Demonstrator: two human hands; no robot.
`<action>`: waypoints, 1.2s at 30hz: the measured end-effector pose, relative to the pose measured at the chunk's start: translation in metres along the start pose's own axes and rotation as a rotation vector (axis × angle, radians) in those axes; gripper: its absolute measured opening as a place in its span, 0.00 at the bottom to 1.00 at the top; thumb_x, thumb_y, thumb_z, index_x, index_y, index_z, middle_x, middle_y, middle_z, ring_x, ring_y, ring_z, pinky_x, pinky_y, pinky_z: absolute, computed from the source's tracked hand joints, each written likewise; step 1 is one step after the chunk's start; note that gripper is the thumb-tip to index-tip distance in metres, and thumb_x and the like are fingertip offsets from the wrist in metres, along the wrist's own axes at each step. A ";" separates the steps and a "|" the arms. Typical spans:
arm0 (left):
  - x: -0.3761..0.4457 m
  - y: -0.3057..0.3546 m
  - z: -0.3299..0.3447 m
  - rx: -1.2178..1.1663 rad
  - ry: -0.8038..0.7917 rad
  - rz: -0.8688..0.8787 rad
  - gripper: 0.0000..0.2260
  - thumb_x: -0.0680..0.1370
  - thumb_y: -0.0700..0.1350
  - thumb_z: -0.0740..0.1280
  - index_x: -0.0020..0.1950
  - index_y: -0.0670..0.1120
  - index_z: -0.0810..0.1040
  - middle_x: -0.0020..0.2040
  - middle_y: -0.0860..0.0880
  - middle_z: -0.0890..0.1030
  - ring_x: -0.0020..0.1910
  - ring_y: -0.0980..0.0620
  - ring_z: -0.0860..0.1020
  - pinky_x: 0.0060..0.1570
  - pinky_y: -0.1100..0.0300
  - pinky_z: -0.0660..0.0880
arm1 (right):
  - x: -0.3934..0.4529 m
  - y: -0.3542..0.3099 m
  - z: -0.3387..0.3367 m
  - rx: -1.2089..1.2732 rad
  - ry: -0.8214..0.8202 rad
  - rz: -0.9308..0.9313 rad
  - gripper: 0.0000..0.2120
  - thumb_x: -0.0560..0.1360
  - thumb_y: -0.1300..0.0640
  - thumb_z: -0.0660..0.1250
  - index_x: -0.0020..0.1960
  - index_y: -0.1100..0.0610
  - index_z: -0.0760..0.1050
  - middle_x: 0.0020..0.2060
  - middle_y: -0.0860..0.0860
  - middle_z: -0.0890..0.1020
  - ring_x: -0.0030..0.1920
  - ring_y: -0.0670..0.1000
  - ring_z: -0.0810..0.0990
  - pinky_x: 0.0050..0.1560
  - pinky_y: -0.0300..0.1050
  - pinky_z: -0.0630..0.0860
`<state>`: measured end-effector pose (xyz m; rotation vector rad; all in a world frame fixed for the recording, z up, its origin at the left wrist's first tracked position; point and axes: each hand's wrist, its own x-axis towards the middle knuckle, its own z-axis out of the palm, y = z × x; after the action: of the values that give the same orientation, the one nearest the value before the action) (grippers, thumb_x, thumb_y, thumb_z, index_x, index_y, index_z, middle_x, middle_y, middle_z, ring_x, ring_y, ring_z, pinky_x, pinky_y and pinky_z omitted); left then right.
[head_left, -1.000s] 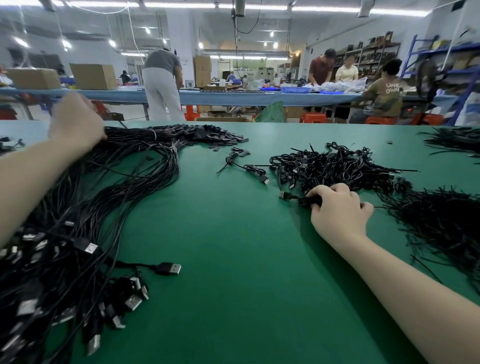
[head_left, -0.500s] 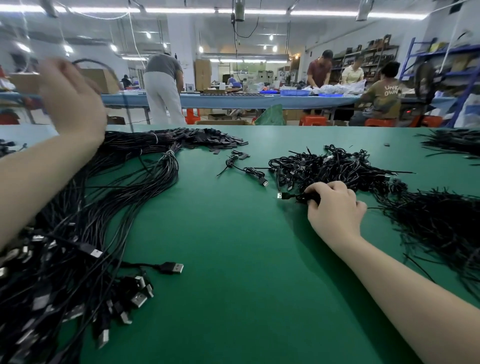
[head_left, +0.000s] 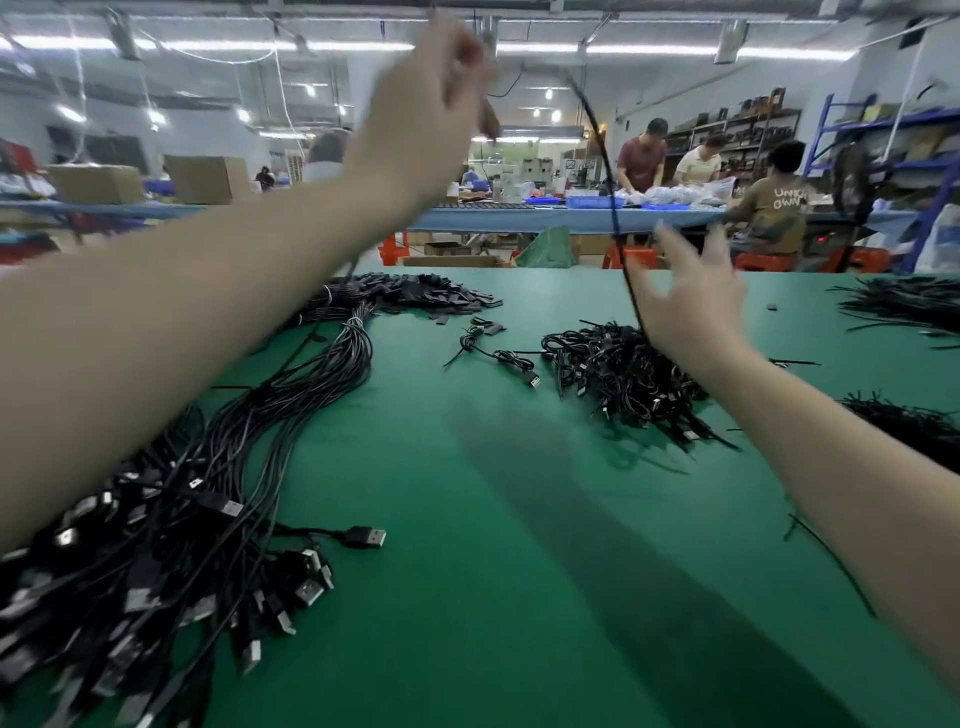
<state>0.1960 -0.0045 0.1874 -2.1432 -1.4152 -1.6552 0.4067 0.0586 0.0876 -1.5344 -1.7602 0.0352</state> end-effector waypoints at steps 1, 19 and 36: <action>-0.007 0.001 0.008 -0.006 -0.076 -0.011 0.08 0.82 0.45 0.59 0.57 0.45 0.75 0.43 0.50 0.81 0.28 0.60 0.70 0.30 0.67 0.67 | -0.006 -0.013 -0.006 0.218 0.089 -0.118 0.24 0.81 0.42 0.54 0.75 0.48 0.61 0.76 0.55 0.56 0.74 0.58 0.57 0.71 0.54 0.58; -0.118 -0.083 0.003 -0.207 -0.461 -0.487 0.06 0.78 0.43 0.68 0.52 0.52 0.82 0.36 0.56 0.82 0.32 0.57 0.75 0.32 0.65 0.75 | -0.009 0.030 -0.044 0.030 0.302 0.050 0.18 0.78 0.43 0.62 0.40 0.57 0.77 0.30 0.50 0.76 0.33 0.54 0.72 0.36 0.44 0.66; -0.116 -0.051 0.018 -0.659 -0.241 -0.730 0.11 0.58 0.52 0.77 0.38 0.52 0.85 0.39 0.52 0.85 0.33 0.60 0.81 0.32 0.68 0.75 | -0.091 -0.044 0.038 0.740 -0.515 -0.248 0.12 0.82 0.56 0.56 0.52 0.53 0.78 0.44 0.48 0.84 0.47 0.44 0.81 0.53 0.39 0.76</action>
<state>0.1747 -0.0349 0.0652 -2.3442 -2.1504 -2.4615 0.3451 -0.0136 0.0349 -0.7939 -1.9864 0.9196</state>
